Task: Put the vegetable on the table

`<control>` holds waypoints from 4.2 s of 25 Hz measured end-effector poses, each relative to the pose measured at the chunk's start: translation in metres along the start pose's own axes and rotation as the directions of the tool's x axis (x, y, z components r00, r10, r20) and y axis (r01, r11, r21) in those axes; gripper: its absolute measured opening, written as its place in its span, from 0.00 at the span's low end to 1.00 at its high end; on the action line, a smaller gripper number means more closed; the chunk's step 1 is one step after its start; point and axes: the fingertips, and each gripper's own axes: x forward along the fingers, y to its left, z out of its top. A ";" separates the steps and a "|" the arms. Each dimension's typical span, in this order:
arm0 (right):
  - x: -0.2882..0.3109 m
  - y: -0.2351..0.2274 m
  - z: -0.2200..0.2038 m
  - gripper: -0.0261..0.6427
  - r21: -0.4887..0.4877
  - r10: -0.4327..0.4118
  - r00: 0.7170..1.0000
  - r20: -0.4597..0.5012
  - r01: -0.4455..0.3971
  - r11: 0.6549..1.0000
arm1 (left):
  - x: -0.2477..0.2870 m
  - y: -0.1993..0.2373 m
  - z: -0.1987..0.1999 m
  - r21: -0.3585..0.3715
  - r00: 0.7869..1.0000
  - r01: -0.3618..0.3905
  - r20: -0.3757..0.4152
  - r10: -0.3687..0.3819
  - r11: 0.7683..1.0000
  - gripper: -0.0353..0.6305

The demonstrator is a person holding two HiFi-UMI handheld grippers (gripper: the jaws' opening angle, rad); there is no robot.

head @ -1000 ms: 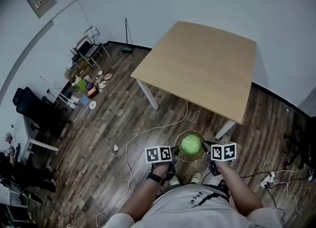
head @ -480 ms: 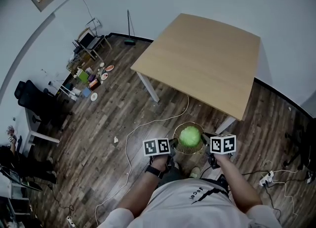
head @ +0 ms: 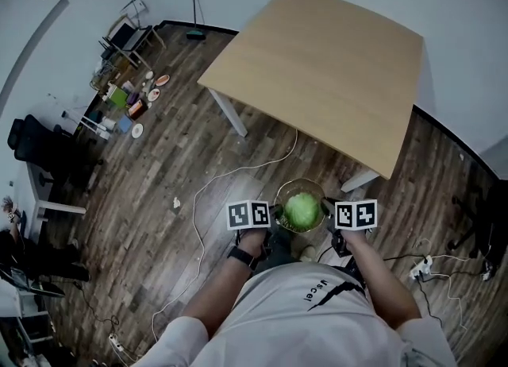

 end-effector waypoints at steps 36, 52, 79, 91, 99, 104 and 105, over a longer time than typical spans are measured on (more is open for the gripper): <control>0.150 -0.085 0.269 0.07 0.210 -0.093 0.995 0.037 0.083 0.974 | 0.141 0.021 0.317 0.126 0.985 0.043 -0.171 -0.021 0.991 0.09; 0.207 -0.154 0.348 0.07 0.224 -0.069 0.997 -0.016 0.071 0.972 | 0.222 0.025 0.399 0.104 0.985 -0.027 -0.168 0.044 0.994 0.09; 0.251 -0.201 0.332 0.07 0.290 -0.124 0.992 -0.011 0.122 0.949 | 0.286 0.057 0.402 0.172 0.967 -0.002 -0.250 0.045 0.985 0.09; 0.251 -0.204 0.330 0.08 0.223 -0.119 0.992 -0.042 0.126 0.967 | 0.288 0.058 0.402 0.144 0.971 -0.002 -0.238 0.037 0.990 0.09; 0.233 -0.208 0.346 0.08 0.138 -0.140 0.990 -0.009 0.140 0.981 | 0.269 0.053 0.417 0.156 0.982 -0.030 -0.182 0.059 0.987 0.09; 0.213 -0.196 0.362 0.08 0.101 -0.156 0.987 0.048 0.150 0.983 | 0.245 0.040 0.421 0.164 0.988 -0.018 -0.147 0.042 0.986 0.09; 0.209 -0.193 0.365 0.08 0.092 -0.156 0.986 0.059 0.150 0.984 | 0.242 0.034 0.422 0.173 0.990 -0.006 -0.139 0.030 0.985 0.09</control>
